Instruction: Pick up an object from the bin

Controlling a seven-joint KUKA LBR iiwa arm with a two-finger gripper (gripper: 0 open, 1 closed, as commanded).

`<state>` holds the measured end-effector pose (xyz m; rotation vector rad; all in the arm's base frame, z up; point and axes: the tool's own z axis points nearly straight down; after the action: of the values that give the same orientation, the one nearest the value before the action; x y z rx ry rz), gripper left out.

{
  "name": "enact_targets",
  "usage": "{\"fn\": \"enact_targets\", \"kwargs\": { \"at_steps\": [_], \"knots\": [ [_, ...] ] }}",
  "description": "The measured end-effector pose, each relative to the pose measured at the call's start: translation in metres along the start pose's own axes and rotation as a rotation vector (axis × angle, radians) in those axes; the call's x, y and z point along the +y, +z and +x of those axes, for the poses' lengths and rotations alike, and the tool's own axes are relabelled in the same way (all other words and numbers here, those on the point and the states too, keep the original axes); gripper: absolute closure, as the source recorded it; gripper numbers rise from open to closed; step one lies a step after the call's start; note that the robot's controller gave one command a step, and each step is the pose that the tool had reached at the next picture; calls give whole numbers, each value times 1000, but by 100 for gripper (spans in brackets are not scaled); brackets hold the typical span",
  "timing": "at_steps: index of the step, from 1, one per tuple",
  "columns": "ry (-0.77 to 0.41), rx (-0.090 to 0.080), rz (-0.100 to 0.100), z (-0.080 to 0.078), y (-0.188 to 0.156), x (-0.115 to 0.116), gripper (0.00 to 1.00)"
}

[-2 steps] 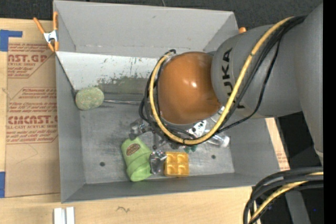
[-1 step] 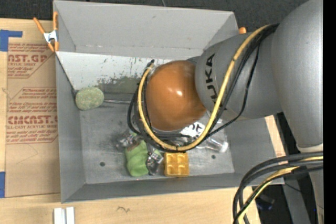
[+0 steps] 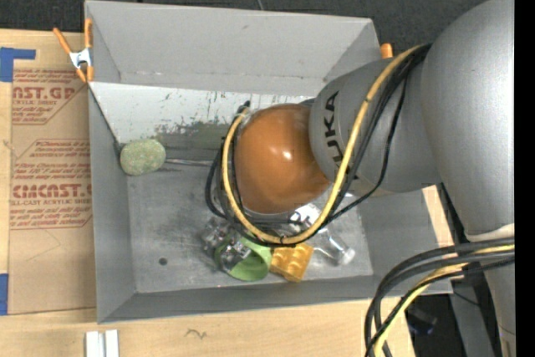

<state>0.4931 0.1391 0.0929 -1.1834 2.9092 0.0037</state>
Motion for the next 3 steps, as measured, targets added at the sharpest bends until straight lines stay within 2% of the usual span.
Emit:
{"fn": "enact_targets", "kwargs": {
  "at_steps": [2, 3],
  "knots": [
    [0, 6, -3, 1, -5, 1, 100],
    [0, 8, -4, 2, -25, 1, 100]
  ]
}}
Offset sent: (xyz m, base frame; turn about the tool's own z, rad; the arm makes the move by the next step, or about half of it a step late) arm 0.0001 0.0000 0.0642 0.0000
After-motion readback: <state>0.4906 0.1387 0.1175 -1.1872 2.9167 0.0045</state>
